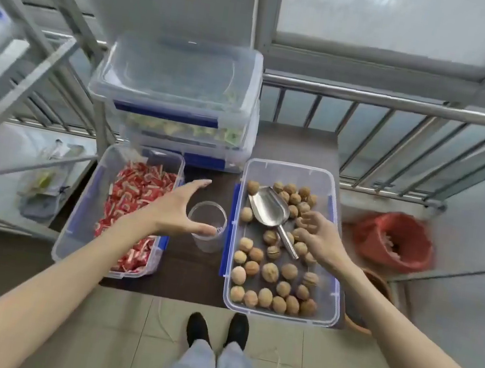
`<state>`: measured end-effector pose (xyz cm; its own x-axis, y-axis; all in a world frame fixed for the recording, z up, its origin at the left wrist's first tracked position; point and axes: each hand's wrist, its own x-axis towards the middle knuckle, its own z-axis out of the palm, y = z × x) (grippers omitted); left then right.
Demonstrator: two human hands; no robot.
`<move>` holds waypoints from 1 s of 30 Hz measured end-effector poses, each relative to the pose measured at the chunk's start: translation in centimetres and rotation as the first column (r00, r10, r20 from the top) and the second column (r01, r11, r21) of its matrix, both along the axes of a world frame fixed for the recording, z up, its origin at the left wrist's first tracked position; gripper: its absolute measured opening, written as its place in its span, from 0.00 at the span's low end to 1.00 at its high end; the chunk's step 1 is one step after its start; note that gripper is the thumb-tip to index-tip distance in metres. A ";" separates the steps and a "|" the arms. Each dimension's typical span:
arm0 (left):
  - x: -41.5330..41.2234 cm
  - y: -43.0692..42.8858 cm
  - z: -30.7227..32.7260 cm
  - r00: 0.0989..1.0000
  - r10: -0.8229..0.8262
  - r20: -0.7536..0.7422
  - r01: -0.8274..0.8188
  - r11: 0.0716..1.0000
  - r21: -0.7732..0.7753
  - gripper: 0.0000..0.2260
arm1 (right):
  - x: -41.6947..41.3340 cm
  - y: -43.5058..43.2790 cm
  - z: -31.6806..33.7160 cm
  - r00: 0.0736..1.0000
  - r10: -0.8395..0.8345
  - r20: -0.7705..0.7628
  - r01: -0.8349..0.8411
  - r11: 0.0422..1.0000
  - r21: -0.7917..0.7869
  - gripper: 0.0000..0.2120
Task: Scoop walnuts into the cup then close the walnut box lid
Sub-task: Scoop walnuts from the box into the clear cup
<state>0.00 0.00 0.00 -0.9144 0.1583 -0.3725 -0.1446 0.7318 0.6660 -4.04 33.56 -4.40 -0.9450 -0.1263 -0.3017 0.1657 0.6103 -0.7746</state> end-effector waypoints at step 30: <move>1.4 1.7 -5.2 0.993 0.091 -0.081 -0.083 0.992 0.097 0.38 | -0.4 -0.5 5.4 0.908 0.305 0.286 -0.415 0.735 0.535 0.05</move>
